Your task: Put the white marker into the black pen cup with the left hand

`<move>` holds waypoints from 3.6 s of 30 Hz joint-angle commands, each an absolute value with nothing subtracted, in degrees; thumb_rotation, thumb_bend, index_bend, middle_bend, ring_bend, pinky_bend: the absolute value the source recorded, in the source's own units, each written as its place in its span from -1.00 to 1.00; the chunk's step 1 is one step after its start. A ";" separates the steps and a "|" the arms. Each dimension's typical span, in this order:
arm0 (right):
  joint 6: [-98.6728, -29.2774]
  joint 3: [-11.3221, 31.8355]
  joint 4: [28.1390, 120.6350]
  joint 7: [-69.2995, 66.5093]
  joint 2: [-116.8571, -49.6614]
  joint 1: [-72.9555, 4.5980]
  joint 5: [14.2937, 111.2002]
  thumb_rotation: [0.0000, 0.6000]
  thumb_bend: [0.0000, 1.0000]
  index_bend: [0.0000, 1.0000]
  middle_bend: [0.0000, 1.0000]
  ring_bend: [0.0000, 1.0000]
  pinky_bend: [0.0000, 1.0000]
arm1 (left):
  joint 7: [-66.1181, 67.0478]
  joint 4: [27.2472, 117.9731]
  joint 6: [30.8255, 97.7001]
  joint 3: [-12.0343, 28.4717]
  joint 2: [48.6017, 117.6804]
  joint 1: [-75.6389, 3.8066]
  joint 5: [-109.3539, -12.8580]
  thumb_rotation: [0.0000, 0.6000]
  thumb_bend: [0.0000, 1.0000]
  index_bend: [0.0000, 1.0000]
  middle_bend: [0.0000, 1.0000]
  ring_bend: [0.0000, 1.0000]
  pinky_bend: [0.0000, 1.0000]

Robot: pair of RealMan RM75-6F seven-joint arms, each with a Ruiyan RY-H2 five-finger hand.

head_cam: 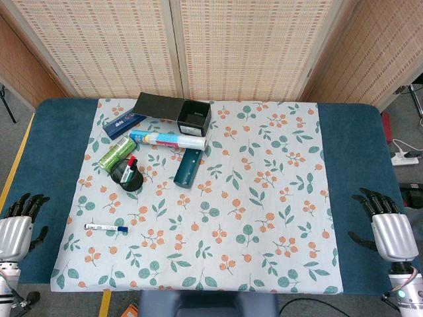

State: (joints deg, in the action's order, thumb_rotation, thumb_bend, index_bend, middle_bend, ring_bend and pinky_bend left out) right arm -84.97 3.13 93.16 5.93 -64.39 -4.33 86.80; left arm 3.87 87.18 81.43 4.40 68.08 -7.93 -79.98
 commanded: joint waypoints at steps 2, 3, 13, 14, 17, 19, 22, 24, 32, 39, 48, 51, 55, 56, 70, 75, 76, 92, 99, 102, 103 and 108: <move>-84.85 3.15 93.08 5.95 -64.40 -4.32 86.61 1.00 -0.91 -0.54 -0.74 -0.72 -0.62 | 4.11 87.19 81.66 4.49 68.12 -7.90 -80.00 1.00 -0.33 -0.58 -0.70 -0.87 -0.68; -84.79 3.13 93.02 5.96 -64.43 -4.34 86.59 1.00 -0.91 -0.54 -0.74 -0.72 -0.62 | 4.29 87.16 81.76 4.49 68.15 -7.92 -80.13 1.00 -0.33 -0.58 -0.70 -0.87 -0.68; -84.87 3.14 93.03 6.29 -64.52 -4.31 86.58 1.00 -0.91 -0.54 -0.74 -0.72 -0.62 | 4.21 87.20 81.71 4.41 68.10 -7.92 -80.36 1.00 -0.32 -0.58 -0.70 -0.87 -0.68; -84.77 3.11 93.01 6.36 -64.54 -4.34 86.56 1.00 -0.91 -0.54 -0.74 -0.72 -0.62 | 4.24 87.11 81.72 4.46 68.12 -7.91 -80.28 1.00 -0.32 -0.58 -0.70 -0.87 -0.68; -84.49 3.07 92.96 6.45 -64.62 -4.45 86.51 1.00 -0.91 -0.54 -0.74 -0.72 -0.62 | 4.35 86.95 81.83 4.52 68.25 -7.92 -80.31 1.00 -0.32 -0.58 -0.70 -0.87 -0.68; -84.47 3.09 92.94 6.46 -64.66 -4.48 86.51 1.00 -0.91 -0.54 -0.74 -0.72 -0.62 | 4.37 87.02 81.90 4.51 68.34 -7.90 -80.38 1.00 -0.32 -0.58 -0.70 -0.87 -0.68; -84.50 3.11 92.93 6.43 -64.63 -4.45 86.43 1.00 -0.91 -0.54 -0.74 -0.72 -0.62 | 4.14 87.43 81.58 4.31 68.40 -7.93 -80.45 1.00 -0.33 -0.58 -0.70 -0.87 -0.68; -84.72 3.15 92.99 6.37 -64.55 -4.33 86.40 1.00 -0.91 -0.54 -0.74 -0.72 -0.62 | 4.37 88.32 81.26 4.01 68.70 -7.90 -80.44 1.00 -0.32 -0.58 -0.68 -0.87 -0.68; -85.07 3.19 93.14 6.54 -64.47 -4.20 86.49 1.00 -0.91 -0.54 -0.74 -0.71 -0.62 | 11.31 93.14 79.88 2.27 72.27 -9.58 -83.72 1.00 -0.32 -0.57 -0.61 -0.87 -0.68; -84.93 3.15 93.09 6.70 -64.57 -4.29 86.60 1.00 -0.91 -0.54 -0.74 -0.72 -0.62 | 25.94 95.00 76.05 2.82 85.28 -13.17 -82.68 1.00 -0.32 -0.44 -0.43 -0.81 -0.67; -85.06 3.18 93.13 6.61 -64.49 -4.21 86.57 1.00 -0.91 -0.55 -0.74 -0.72 -0.62 | 30.37 87.68 71.78 4.60 95.11 -15.01 -73.21 1.00 -0.32 -0.30 -0.27 -0.74 -0.64; -85.12 3.24 93.05 6.43 -64.43 -4.16 86.46 1.00 -0.91 -0.55 -0.74 -0.72 -0.62 | 31.62 84.86 72.92 4.76 97.20 -14.93 -72.61 1.00 -0.32 -0.27 -0.20 -0.71 -0.63; -85.08 3.24 92.99 6.30 -64.40 -4.18 86.50 1.00 -0.91 -0.55 -0.74 -0.72 -0.62 | 31.21 82.43 74.05 5.45 98.61 -14.81 -71.86 1.00 -0.32 -0.24 -0.16 -0.70 -0.62; -85.10 3.25 92.97 6.28 -64.39 -4.17 86.49 1.00 -0.91 -0.55 -0.74 -0.72 -0.62 | 31.16 81.97 74.35 5.59 98.78 -14.83 -71.90 1.00 -0.32 -0.23 -0.15 -0.69 -0.62; -84.60 3.22 92.82 6.45 -64.61 -4.37 86.32 1.00 -0.91 -0.54 -0.74 -0.72 -0.62 | 30.31 79.91 76.02 5.95 98.67 -14.73 -71.61 1.00 -0.32 -0.10 -0.10 -0.67 -0.61; -84.58 3.16 92.90 6.50 -64.61 -4.39 86.41 1.00 -0.91 -0.54 -0.74 -0.72 -0.62 | 30.19 79.61 75.99 5.80 98.73 -14.75 -71.40 1.00 -0.32 -0.09 -0.11 -0.66 -0.61; -84.60 3.17 92.93 6.48 -64.58 -4.36 86.37 1.00 -0.91 -0.54 -0.74 -0.72 -0.62 | 30.15 79.37 76.05 5.76 98.84 -14.74 -71.38 1.00 -0.32 -0.09 -0.11 -0.66 -0.61; -84.80 3.27 92.80 6.44 -64.52 -4.27 86.26 1.00 -0.91 -0.54 -0.74 -0.72 -0.62 | 29.99 75.66 75.92 5.74 100.55 -14.71 -70.34 1.00 -0.30 -0.08 -0.10 -0.60 -0.59; -84.78 3.27 92.82 6.60 -64.57 -4.27 86.23 1.00 -0.91 -0.54 -0.74 -0.72 -0.62 | 30.52 74.21 77.11 5.83 101.44 -14.61 -70.76 1.00 -0.29 0.09 0.06 -0.54 -0.55; -84.75 3.27 92.78 6.58 -64.56 -4.28 86.20 1.00 -0.91 -0.54 -0.74 -0.72 -0.62 | 30.69 73.88 77.38 5.98 101.59 -14.58 -70.73 1.00 -0.28 0.14 0.11 -0.52 -0.54; -84.75 3.28 92.77 6.57 -64.56 -4.27 86.16 1.00 -0.91 -0.54 -0.74 -0.72 -0.62 | 30.65 73.76 77.43 6.02 101.61 -14.56 -70.72 1.00 -0.27 0.15 0.12 -0.52 -0.54; -84.84 3.31 92.72 6.48 -64.58 -4.26 86.20 1.00 -0.91 -0.53 -0.74 -0.72 -0.62 | 30.15 73.54 77.90 6.08 101.54 -14.43 -71.06 1.00 -0.27 0.15 0.13 -0.51 -0.53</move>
State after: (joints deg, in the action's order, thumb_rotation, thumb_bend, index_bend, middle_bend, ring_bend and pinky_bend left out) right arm -84.83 3.31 92.72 6.48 -64.58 -4.26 86.20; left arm 30.22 73.54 77.83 6.09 101.58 -14.46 -70.99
